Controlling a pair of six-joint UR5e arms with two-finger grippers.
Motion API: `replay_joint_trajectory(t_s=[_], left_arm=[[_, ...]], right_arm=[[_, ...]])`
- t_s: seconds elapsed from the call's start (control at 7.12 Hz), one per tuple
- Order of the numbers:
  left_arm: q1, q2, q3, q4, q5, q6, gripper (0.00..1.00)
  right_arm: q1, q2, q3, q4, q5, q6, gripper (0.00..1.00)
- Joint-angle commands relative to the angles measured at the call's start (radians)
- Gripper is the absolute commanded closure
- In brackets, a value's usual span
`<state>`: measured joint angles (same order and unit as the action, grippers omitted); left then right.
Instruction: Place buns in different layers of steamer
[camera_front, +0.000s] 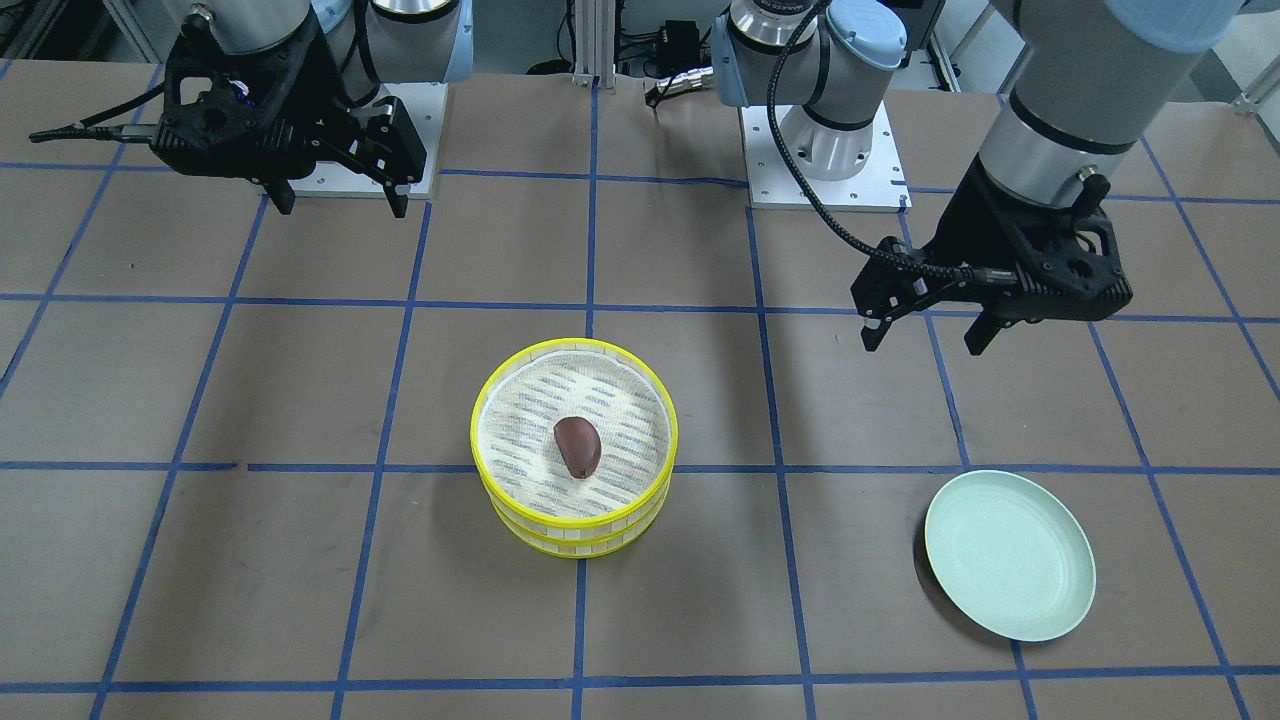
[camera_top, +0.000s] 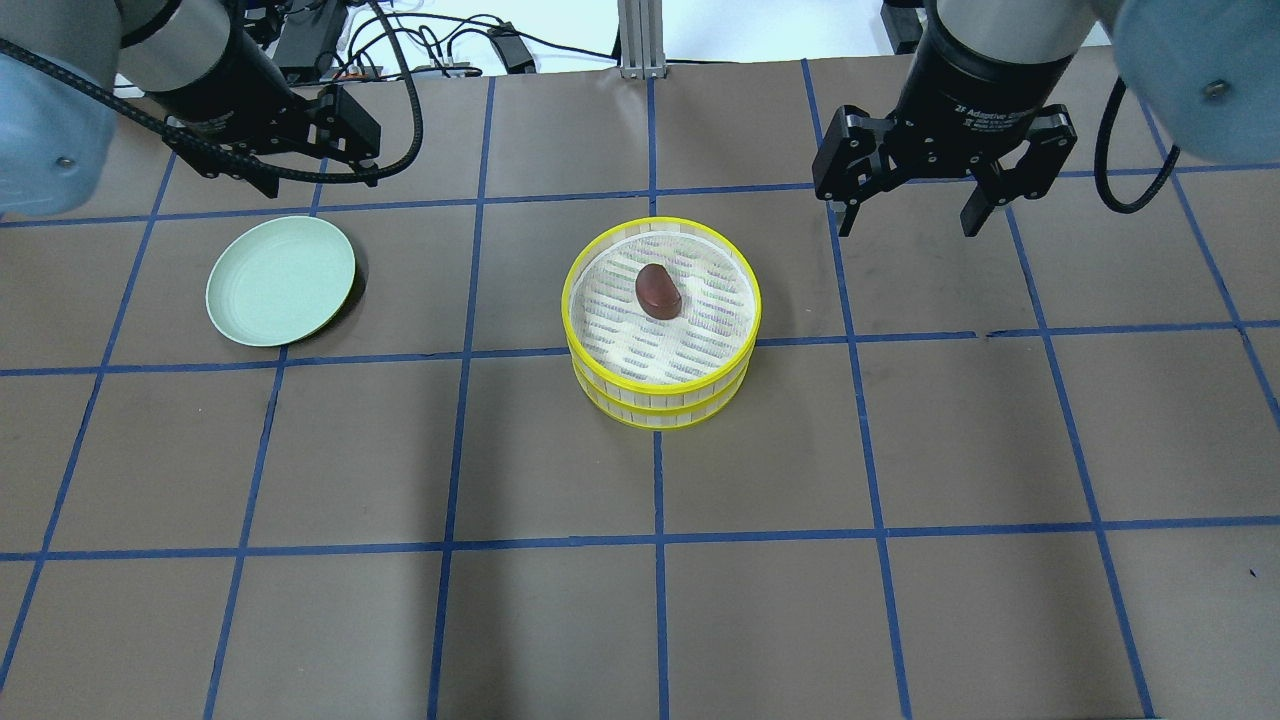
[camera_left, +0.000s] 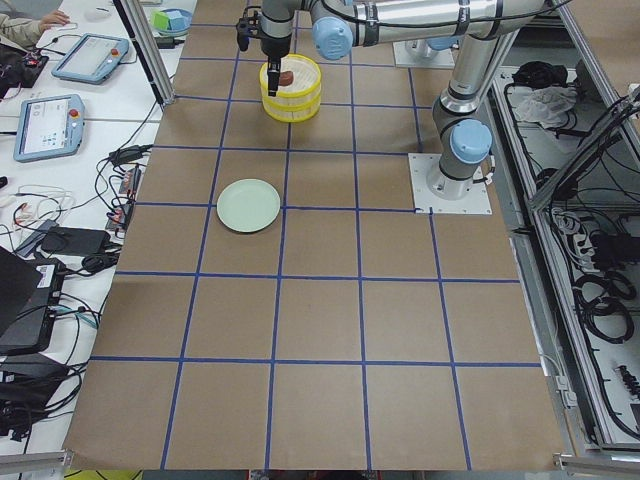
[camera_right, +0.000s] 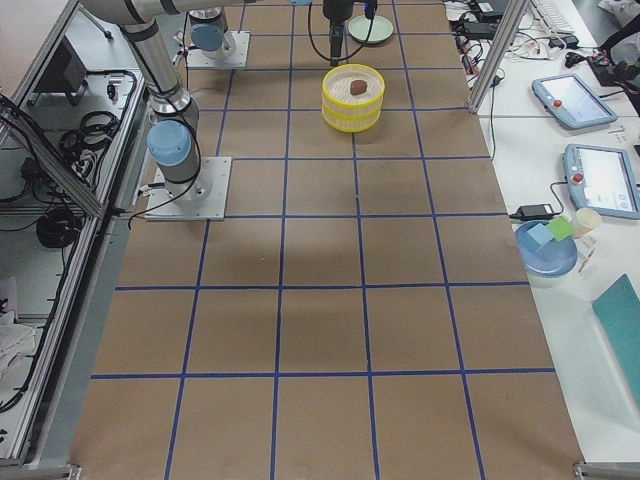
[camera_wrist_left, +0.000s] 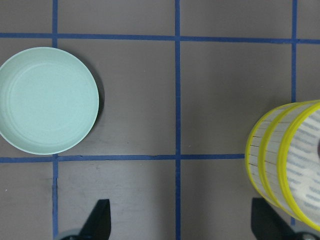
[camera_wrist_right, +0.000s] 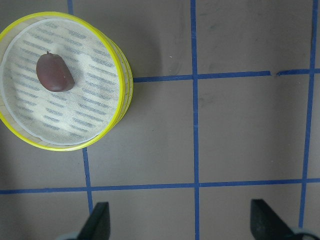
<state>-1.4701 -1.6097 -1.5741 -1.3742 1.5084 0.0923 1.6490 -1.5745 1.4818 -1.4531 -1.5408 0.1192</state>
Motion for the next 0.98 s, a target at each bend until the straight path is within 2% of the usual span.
replay_joint_trajectory(t_s=[0.0,0.14,0.56,0.7,0.84], left_arm=[[-0.006,0.063,-0.003,-0.064,0.021,0.037,0.0],[-0.009,0.097,-0.01,-0.116,0.021,0.038,0.0],[-0.024,0.116,-0.015,-0.146,0.029,0.037,0.0],[-0.027,0.116,-0.017,-0.146,0.08,0.037,0.0],[-0.027,0.116,-0.017,-0.148,0.091,0.037,0.0]], right_arm=[[0.0,0.001,0.0,0.0,0.001,0.0,0.0],[0.002,0.001,0.0,0.0,0.001,-0.001,0.0],[0.0,-0.001,0.0,0.002,-0.001,-0.001,0.0],[0.0,-0.001,0.0,0.002,0.001,-0.001,0.0],[0.0,-0.001,0.0,0.002,0.001,-0.001,0.0]])
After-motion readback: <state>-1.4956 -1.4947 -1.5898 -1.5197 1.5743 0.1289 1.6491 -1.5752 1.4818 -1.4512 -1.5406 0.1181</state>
